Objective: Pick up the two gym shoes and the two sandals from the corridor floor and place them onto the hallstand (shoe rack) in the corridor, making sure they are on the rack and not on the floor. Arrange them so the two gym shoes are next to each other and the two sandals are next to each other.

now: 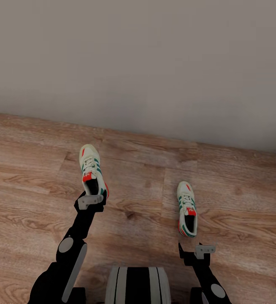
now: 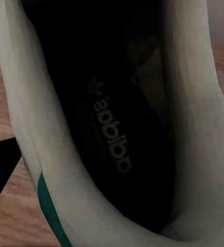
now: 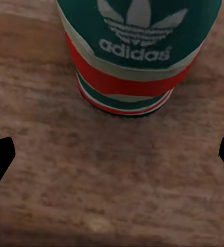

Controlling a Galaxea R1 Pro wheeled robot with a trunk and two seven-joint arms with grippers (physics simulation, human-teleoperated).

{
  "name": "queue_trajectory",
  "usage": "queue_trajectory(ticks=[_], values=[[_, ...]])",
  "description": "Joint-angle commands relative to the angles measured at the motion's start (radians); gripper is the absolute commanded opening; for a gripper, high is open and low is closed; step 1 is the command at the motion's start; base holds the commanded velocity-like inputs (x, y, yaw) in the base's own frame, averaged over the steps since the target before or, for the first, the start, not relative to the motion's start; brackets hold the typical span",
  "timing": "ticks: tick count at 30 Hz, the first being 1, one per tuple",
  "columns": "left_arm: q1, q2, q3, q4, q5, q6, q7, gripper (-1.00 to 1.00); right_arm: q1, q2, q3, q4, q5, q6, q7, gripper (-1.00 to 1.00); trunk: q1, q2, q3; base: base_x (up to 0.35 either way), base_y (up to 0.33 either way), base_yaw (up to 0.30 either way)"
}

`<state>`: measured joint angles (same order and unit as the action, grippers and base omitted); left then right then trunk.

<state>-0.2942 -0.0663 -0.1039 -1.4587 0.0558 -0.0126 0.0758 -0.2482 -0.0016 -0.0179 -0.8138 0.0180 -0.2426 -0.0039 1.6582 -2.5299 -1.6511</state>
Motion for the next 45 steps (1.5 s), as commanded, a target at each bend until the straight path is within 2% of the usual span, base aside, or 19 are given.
queue_trajectory(ticks=[1,10,31,45], values=[[0.0,0.0,-0.002,0.0,0.005,-0.001,0.007,-1.0,0.0,0.0,-0.001,0.001,0.002,-0.003,0.0,1.0,0.0,0.0,-0.002,0.0,0.0,0.0],[0.0,0.0,-0.003,0.0,0.005,-0.001,0.007,-1.0,0.0,0.0,-0.001,0.0,0.002,-0.003,-0.001,1.0,0.0,0.0,-0.012,0.0,0.0,0.0],[0.0,0.0,-0.003,0.0,0.004,-0.001,0.007,-1.0,0.0,0.0,-0.001,0.001,0.002,-0.003,0.0,1.0,0.0,0.0,-0.013,0.098,-0.022,0.0],[0.0,0.0,-0.003,0.0,0.005,-0.001,0.007,-1.0,0.0,0.0,-0.001,0.001,0.002,-0.003,-0.001,1.0,0.0,0.0,-0.013,0.011,-0.004,0.0]])
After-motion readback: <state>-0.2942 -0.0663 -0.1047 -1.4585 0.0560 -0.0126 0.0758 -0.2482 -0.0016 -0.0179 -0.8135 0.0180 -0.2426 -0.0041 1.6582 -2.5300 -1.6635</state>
